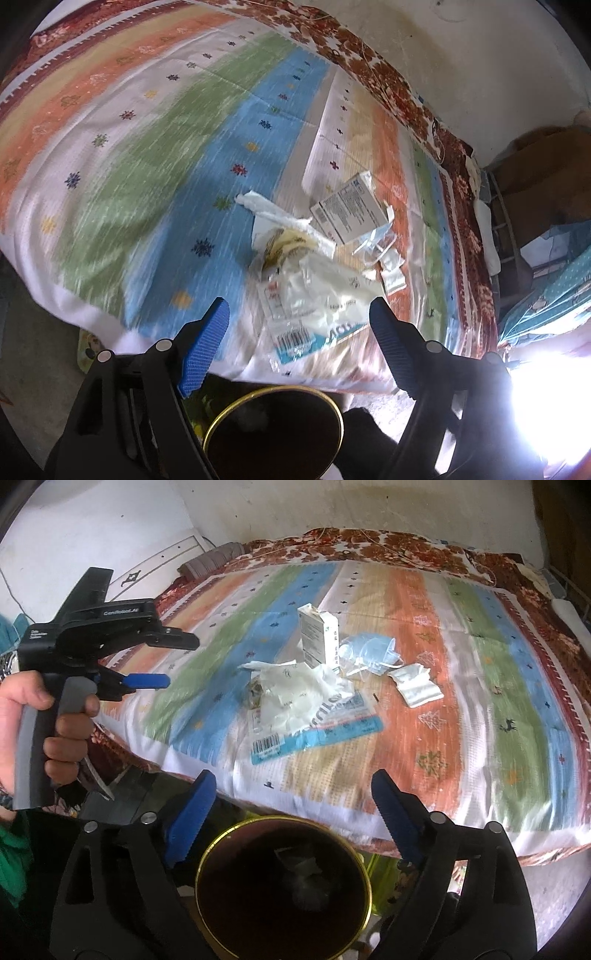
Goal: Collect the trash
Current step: 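Move both open grippers back over the remaining trash on the bed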
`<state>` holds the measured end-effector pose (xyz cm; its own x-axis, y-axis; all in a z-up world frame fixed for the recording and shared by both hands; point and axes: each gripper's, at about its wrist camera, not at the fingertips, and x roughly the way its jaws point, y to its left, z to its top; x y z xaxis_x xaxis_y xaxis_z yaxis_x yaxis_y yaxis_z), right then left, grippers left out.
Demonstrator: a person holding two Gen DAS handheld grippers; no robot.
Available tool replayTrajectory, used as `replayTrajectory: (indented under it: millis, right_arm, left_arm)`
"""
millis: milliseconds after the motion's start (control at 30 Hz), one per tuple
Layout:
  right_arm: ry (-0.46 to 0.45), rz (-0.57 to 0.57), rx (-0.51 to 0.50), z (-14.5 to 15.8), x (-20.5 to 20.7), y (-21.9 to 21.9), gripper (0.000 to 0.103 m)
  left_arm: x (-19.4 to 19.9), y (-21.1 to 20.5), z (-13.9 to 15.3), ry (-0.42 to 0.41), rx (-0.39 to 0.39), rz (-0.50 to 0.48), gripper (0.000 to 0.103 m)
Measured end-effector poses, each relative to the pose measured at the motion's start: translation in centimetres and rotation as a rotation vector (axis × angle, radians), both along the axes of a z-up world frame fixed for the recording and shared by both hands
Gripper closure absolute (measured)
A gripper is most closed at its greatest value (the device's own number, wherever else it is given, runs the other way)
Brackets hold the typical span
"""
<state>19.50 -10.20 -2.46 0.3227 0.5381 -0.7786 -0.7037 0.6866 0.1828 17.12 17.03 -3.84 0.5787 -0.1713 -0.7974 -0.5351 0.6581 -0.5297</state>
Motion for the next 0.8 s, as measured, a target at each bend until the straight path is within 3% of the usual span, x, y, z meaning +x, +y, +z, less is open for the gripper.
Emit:
replayTrajectory:
  millis: [133,433,567,800]
  right_arm:
    - [-0.025,0.016,-0.003,-0.1,0.3,1.1,0.014]
    - [-0.05,0.014,-0.014,-1.5,2.7,3.1,0.011]
    - [-0.067,0.01,-0.029,-2.5,3.8,4.0,0.011]
    - [0.005,-0.018,-0.006,-4.4,6.1,5.0,0.012]
  left_arm:
    - [0.8,0.7,-0.5,-0.004,0.008,0.013,0.025]
    - [3.1,2.0,-2.7,0.011,-0.019,0.026,0.025]
    - [4.4,2.4,-3.2,0.004,0.021,0.0,0.025]
    - [6.1,3.4,-4.7,0.013,-0.006,-0.015,0.027]
